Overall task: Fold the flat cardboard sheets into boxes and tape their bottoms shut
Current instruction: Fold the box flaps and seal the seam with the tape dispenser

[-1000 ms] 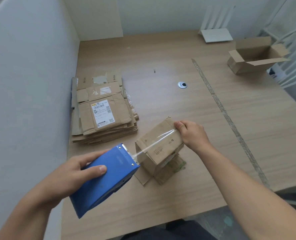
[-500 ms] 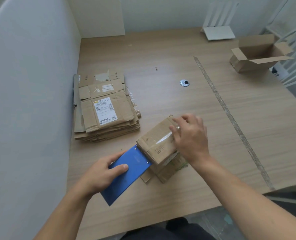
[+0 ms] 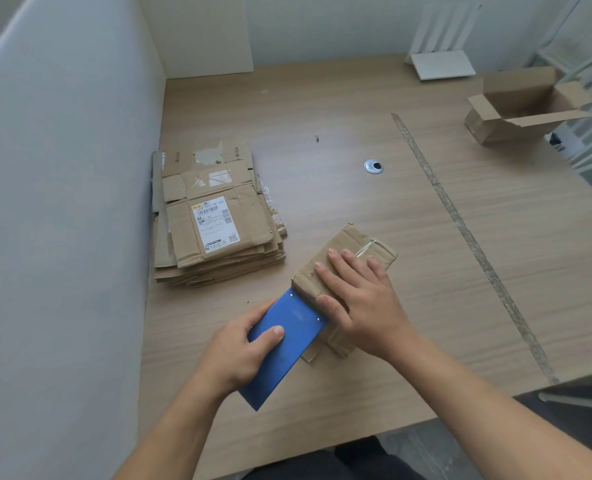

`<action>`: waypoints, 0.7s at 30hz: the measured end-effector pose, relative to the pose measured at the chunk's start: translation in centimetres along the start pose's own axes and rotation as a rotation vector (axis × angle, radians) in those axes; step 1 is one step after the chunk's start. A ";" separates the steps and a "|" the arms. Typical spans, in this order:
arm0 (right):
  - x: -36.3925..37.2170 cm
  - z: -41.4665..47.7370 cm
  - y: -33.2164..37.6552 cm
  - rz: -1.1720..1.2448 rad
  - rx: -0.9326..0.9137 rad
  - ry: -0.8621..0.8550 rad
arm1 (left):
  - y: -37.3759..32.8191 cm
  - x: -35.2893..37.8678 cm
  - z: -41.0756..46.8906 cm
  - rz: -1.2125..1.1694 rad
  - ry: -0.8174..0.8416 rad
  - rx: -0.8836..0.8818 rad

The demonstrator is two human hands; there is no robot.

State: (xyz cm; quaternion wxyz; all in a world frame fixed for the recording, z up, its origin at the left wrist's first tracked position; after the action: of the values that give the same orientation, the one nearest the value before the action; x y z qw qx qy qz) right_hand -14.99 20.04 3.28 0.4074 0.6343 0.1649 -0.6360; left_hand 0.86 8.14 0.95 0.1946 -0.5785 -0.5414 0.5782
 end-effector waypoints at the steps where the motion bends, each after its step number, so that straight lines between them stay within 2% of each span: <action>1: 0.0 0.0 0.1 -0.029 -0.006 -0.018 | -0.1 0.0 0.1 0.015 -0.032 0.004; 11: 0.2 -0.2 0.9 -0.166 -0.065 -0.074 | -1.4 -0.8 1.0 0.400 -0.083 -0.042; 14: 0.3 -0.2 1.1 -0.161 -0.119 -0.085 | -0.9 0.2 1.0 0.565 -0.044 -0.065; 17: 0.0 0.2 1.3 -0.145 -0.157 -0.067 | -0.2 0.5 -0.2 0.483 -0.076 -0.011; 21: -1.0 1.0 0.2 -0.051 -0.161 -0.042 | 0.1 -1.0 -1.4 0.345 -0.148 0.186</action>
State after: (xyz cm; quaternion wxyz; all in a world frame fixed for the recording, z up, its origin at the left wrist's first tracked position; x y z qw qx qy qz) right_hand -15.65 19.47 4.41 0.4441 0.5817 0.2228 -0.6440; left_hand 2.38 7.83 1.65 0.1048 -0.5981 -0.3914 0.6914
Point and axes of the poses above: each hand's wrist, its own z-axis towards the middle knuckle, its own x-axis out of the palm, y = z × x, the point moved 8 cm from there along z, towards the middle knuckle, and after that the axes turned 11 degrees about x, right-handed, at the moved point
